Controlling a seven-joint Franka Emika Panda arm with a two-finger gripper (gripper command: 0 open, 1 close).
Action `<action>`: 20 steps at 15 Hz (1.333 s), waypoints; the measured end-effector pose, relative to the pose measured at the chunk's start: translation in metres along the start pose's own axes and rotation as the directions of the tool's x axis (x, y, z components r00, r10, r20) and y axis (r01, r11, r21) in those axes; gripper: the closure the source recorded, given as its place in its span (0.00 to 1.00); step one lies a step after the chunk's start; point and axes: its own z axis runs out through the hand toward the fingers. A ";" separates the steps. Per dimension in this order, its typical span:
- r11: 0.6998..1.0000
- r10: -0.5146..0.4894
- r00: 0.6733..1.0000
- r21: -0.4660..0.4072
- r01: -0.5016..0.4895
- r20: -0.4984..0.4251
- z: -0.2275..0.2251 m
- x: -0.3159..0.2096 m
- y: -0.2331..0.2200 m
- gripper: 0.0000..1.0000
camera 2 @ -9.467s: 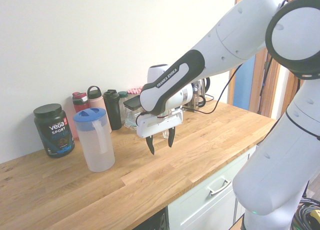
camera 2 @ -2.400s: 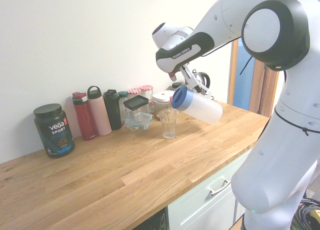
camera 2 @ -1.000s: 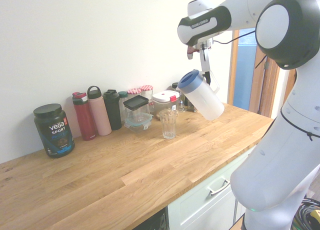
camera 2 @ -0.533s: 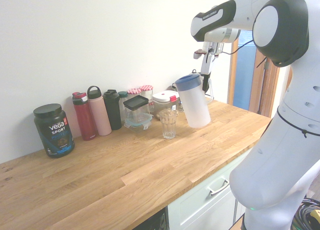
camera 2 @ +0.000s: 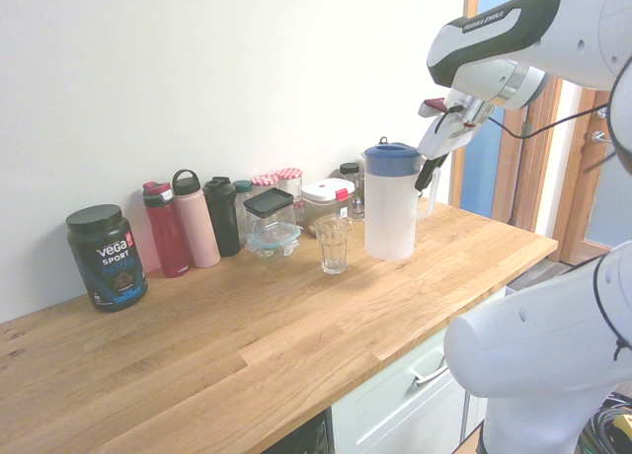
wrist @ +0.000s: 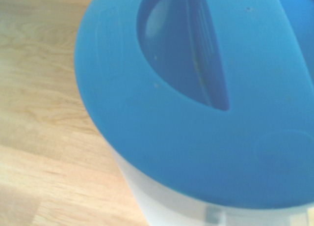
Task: Pour me some water
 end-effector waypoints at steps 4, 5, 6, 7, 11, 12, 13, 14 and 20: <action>0.974 0.188 0.981 -0.119 -0.193 -0.053 -0.019 -0.066 -0.073 1.00; 0.970 0.201 0.978 -0.131 -0.207 -0.059 -0.025 -0.086 -0.093 1.00; 0.971 0.193 0.980 -0.135 -0.199 -0.057 -0.031 -0.108 -0.113 1.00; 0.975 0.171 0.984 -0.133 -0.177 -0.057 -0.037 -0.130 -0.132 1.00; 0.984 0.135 0.983 -0.100 -0.147 -0.122 -0.026 -0.188 -0.222 1.00; 0.982 0.147 0.978 -0.093 -0.162 -0.150 -0.015 -0.193 -0.244 1.00; 0.981 0.162 0.971 -0.080 -0.178 -0.174 -0.002 -0.194 -0.265 1.00; 0.980 0.176 0.966 -0.061 -0.191 -0.188 0.012 -0.192 -0.290 1.00; 0.970 0.226 0.957 -0.045 -0.238 -0.184 0.094 -0.166 -0.373 1.00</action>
